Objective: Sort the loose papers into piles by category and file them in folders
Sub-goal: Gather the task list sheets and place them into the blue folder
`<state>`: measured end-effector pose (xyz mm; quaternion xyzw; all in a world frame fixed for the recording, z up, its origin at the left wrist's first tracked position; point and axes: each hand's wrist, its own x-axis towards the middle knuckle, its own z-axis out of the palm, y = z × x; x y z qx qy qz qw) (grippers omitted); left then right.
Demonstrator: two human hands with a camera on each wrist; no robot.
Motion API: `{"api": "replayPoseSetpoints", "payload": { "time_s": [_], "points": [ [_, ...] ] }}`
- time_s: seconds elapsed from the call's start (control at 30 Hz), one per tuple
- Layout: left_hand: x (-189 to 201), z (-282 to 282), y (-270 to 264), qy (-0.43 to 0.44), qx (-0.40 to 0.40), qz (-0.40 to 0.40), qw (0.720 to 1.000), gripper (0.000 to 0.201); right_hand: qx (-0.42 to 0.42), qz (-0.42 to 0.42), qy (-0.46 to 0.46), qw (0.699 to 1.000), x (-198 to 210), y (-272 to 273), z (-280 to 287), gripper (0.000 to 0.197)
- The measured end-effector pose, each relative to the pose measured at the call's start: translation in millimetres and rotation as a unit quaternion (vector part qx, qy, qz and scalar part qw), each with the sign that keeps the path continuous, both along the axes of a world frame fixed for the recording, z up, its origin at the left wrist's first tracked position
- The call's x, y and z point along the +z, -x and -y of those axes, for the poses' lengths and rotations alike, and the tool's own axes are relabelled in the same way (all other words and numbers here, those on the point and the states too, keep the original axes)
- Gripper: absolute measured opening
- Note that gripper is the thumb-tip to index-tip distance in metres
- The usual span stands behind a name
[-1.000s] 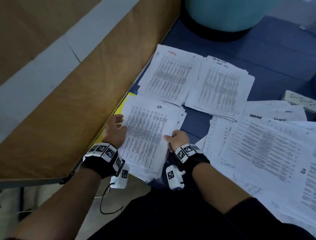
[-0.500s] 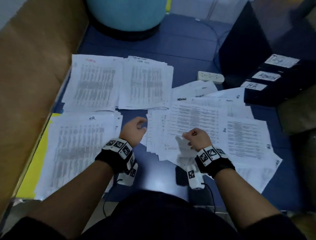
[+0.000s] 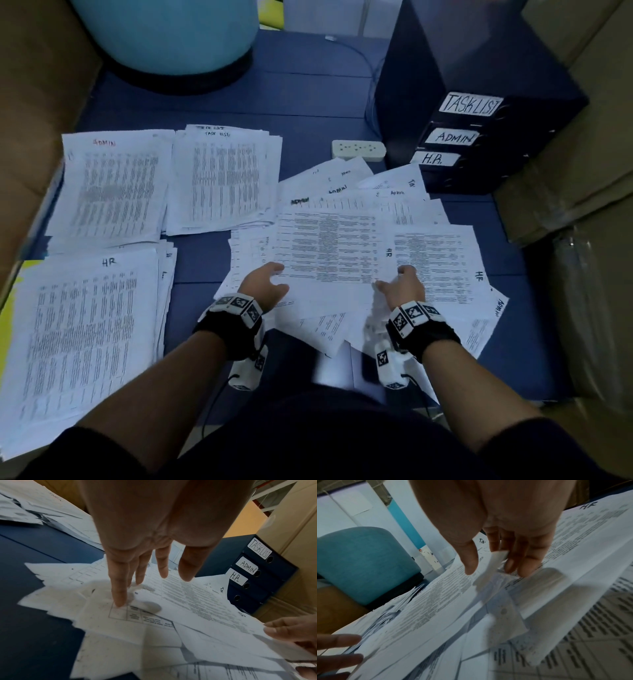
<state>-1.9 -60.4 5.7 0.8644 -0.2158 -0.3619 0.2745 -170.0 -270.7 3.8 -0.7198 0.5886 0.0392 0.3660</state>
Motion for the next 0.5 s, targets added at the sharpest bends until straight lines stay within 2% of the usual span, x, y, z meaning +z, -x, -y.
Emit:
{"api": "replayPoseSetpoints", "payload": {
  "time_s": [0.13, 0.3, 0.37, 0.5],
  "points": [
    [0, 2, 2, 0.003, 0.014, -0.014, 1.0, 0.047, 0.053, 0.038, -0.017, 0.998, -1, 0, 1, 0.031],
    [2, 3, 3, 0.011, 0.021, -0.007, 1.0, 0.051, 0.078, 0.074, -0.006, 0.994, 13, 5, 4, 0.025],
    [7, 1, 0, 0.032, 0.042, 0.002, 0.999, 0.059, 0.09, 0.089, -0.002, 0.992, 29, 12, 13, 0.022],
    [28, 5, -12, 0.109, 0.045, 0.077, 0.99, 0.082, 0.186, 0.118, -0.014, 0.975, 80, 27, 29, 0.014]
  ]
}}
